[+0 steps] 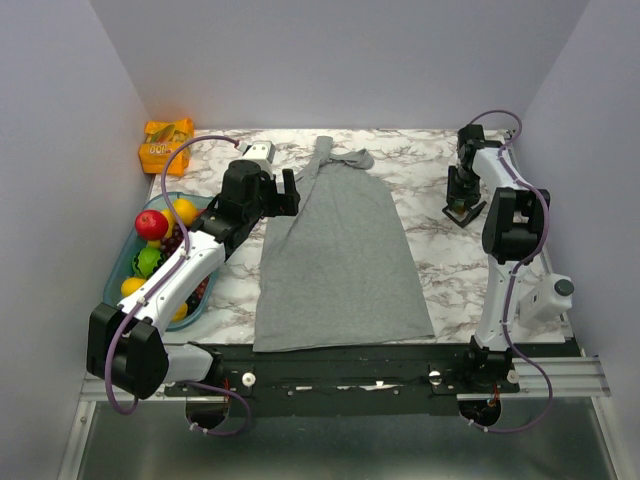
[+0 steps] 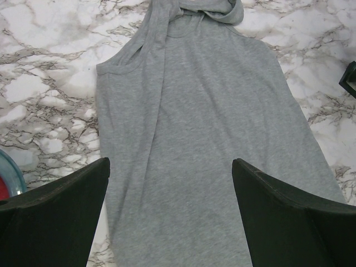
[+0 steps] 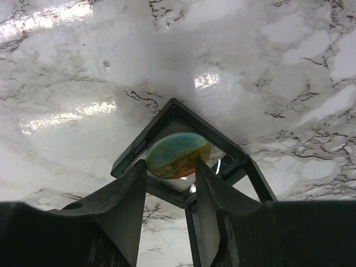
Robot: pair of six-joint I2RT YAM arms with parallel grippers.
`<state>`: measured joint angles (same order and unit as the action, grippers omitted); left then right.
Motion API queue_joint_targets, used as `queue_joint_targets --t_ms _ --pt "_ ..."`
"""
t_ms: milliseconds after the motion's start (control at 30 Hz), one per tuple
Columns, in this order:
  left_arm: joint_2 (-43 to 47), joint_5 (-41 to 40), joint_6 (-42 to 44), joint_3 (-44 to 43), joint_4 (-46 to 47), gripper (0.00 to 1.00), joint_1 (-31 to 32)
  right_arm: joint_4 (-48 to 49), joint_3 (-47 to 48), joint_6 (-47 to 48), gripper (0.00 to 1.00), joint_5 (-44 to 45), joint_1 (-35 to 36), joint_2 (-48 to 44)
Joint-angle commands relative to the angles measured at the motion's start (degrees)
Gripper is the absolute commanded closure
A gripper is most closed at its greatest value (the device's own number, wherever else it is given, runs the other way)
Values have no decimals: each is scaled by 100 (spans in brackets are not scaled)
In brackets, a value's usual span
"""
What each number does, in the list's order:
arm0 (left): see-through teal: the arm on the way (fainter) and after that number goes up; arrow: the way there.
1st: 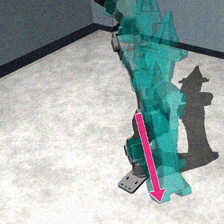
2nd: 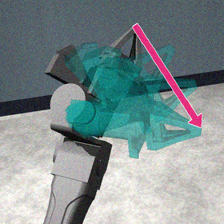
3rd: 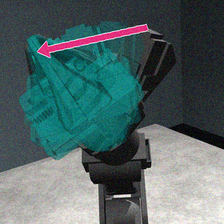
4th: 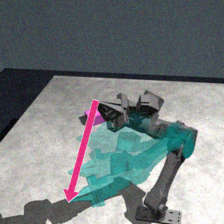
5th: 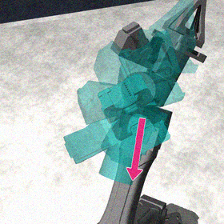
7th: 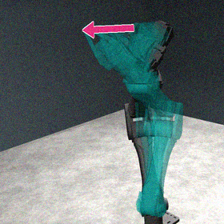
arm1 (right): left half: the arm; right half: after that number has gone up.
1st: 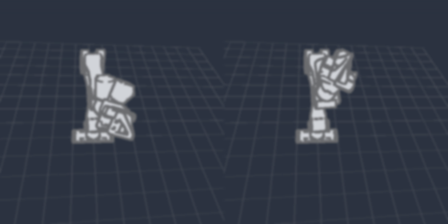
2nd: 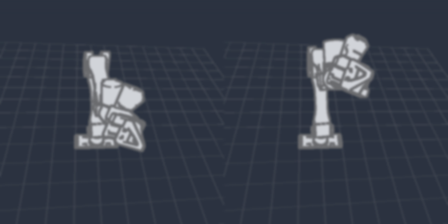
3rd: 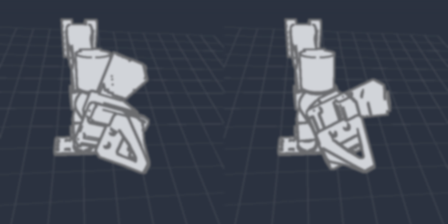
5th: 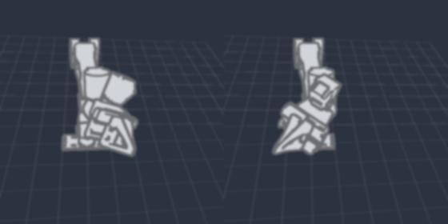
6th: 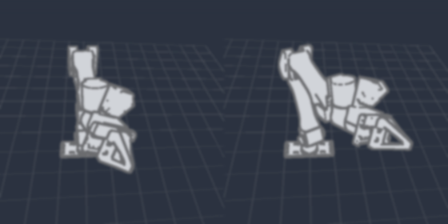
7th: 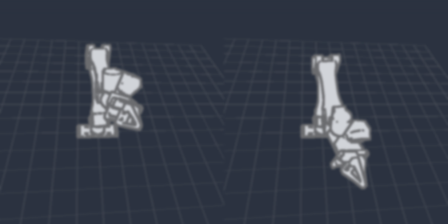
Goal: Pin the brooch onto the clothing
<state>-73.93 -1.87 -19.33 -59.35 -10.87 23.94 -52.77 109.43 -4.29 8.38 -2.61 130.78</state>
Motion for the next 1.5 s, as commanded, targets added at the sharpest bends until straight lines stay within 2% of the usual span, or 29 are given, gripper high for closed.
queue_joint_targets --t_ms 0,267,400,600,1100,1467 --pt "72 90 -18 -129 -46 1 -56 -111 -88 -80 54 -319 -29 -70" --pt "107 90 -18 -129 -38 1 -57 -49 -150 -194 54 -1048 -29 -545" --pt "107 108 -18 -129 -38 1 -57 -58 -237 -256 54 -953 -29 -580" --pt "133 152 -62 -121 -20 1 -57 373 -949 -318 54 -715 -11 -861" --pt "151 152 -62 -112 -20 1 -57 636 -1310 -353 53 -1075 191 -808" --pt "107 134 -62 -112 -20 1 -57 830 -1538 -449 53 -1778 437 -958"
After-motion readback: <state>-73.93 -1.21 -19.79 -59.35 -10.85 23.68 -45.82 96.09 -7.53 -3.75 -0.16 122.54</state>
